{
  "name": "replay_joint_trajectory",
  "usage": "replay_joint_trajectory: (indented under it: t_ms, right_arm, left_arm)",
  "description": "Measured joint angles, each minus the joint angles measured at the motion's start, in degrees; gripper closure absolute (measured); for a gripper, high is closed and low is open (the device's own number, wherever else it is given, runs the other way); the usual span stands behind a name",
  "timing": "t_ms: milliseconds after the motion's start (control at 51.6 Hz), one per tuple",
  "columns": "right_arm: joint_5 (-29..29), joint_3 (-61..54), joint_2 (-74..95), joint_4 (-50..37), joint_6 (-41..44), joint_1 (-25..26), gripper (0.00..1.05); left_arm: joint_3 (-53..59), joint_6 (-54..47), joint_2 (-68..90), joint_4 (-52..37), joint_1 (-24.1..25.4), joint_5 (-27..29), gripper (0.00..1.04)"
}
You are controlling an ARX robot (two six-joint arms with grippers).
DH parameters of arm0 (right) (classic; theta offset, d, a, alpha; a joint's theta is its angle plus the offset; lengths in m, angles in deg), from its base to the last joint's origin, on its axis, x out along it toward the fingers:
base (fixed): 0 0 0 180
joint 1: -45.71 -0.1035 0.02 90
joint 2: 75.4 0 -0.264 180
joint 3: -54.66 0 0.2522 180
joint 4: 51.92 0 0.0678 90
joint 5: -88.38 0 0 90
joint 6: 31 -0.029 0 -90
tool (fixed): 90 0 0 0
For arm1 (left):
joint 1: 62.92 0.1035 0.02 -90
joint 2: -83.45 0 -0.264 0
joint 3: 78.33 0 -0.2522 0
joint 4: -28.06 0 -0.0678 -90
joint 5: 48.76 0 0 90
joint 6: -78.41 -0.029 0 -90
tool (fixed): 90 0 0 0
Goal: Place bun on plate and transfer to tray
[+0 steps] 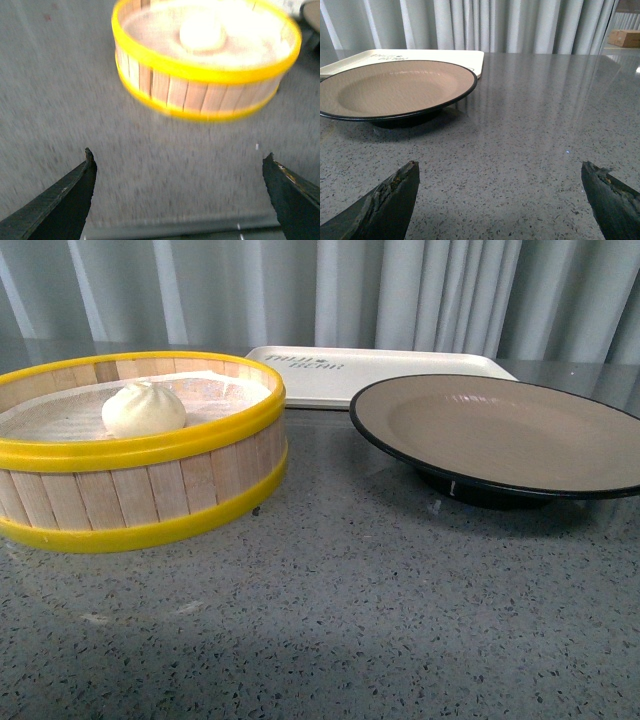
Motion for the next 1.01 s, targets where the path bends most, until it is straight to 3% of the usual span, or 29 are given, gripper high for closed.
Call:
replay_joint_trajectory:
  t_ms: [174, 291, 465, 640, 1008]
  right_arm:
    - [0.0, 0.0, 0.0, 0.0, 0.0, 0.0, 0.08]
    - [0.0, 0.0, 0.0, 0.0, 0.0, 0.0, 0.08]
    - [0.0, 0.0, 0.0, 0.0, 0.0, 0.0, 0.08]
    - [0.0, 0.0, 0.0, 0.0, 0.0, 0.0, 0.08]
    - [0.0, 0.0, 0.0, 0.0, 0.0, 0.0, 0.08]
  left_arm:
    - [-7.6, 0.3, 10.5, -8.8, -4.3, 4.0, 0.07]
    - [-16.8, 0.7, 24.2, -15.1, -11.2, 8.2, 0.07]
    - [-31.3, -0.3, 44.4, -16.5, -17.7, 11.6, 0.07]
    - [-38.9, -1.2, 55.3, -14.4, -17.7, 13.6, 0.07]
    - [-44.3, -2.4, 62.4, -8.2, -14.8, 15.3, 0.07]
